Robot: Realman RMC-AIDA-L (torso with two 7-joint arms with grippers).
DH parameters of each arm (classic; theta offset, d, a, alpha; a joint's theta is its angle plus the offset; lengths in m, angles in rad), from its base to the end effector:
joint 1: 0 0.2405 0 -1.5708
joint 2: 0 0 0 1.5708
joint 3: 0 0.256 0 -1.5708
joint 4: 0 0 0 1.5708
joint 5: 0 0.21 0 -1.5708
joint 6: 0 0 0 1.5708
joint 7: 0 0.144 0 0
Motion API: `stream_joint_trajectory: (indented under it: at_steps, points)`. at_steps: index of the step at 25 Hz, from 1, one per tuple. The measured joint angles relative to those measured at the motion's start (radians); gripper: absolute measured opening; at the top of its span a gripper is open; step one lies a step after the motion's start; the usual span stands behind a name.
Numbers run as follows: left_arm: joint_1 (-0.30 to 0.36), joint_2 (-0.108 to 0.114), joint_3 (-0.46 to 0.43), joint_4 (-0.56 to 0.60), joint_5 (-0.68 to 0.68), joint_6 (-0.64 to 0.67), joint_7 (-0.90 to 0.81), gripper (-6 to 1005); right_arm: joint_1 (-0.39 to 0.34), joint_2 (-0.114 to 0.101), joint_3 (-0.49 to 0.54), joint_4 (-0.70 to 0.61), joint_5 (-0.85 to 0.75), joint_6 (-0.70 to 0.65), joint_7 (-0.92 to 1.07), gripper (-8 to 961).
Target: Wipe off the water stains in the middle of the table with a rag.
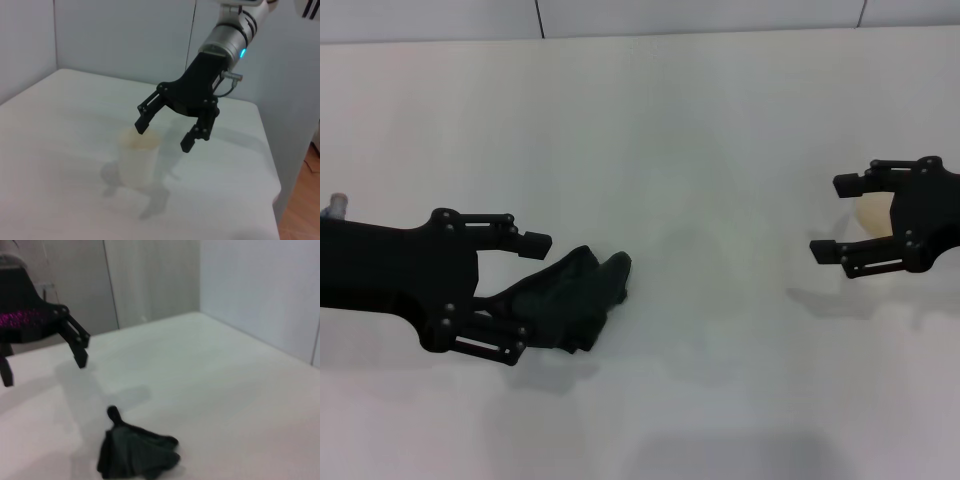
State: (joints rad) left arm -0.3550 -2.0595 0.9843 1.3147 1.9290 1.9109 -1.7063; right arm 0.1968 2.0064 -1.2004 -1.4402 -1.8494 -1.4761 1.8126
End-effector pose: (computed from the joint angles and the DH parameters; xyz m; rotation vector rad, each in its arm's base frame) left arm -0.2063 0.2800 0.0566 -3.0655 -0.3179 -0.4477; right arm 0.2183 0.3003 0.0583 -2.7387 0.4259 0.3504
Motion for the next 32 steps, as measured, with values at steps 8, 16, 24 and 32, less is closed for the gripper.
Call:
stream_joint_trajectory:
  at_steps: [8, 16, 24, 32]
  points:
    - [-0.008, -0.014, -0.001, -0.002, 0.008, -0.013, 0.001, 893, 0.034, 0.0, 0.044, -0.012, -0.05, -0.044, 0.038, 868]
    - [-0.007, -0.017, -0.001, -0.009, 0.005, -0.022, -0.006, 893, 0.036, 0.0, 0.045, -0.023, -0.047, -0.058, 0.039, 869]
    - [-0.005, -0.018, 0.001, -0.009, 0.003, -0.023, -0.01, 893, 0.033, 0.0, 0.045, -0.028, -0.053, -0.066, 0.042, 868]
    - [-0.001, -0.019, 0.005, -0.01, 0.003, -0.025, -0.012, 893, 0.029, 0.0, 0.049, -0.028, -0.054, -0.066, 0.042, 869]
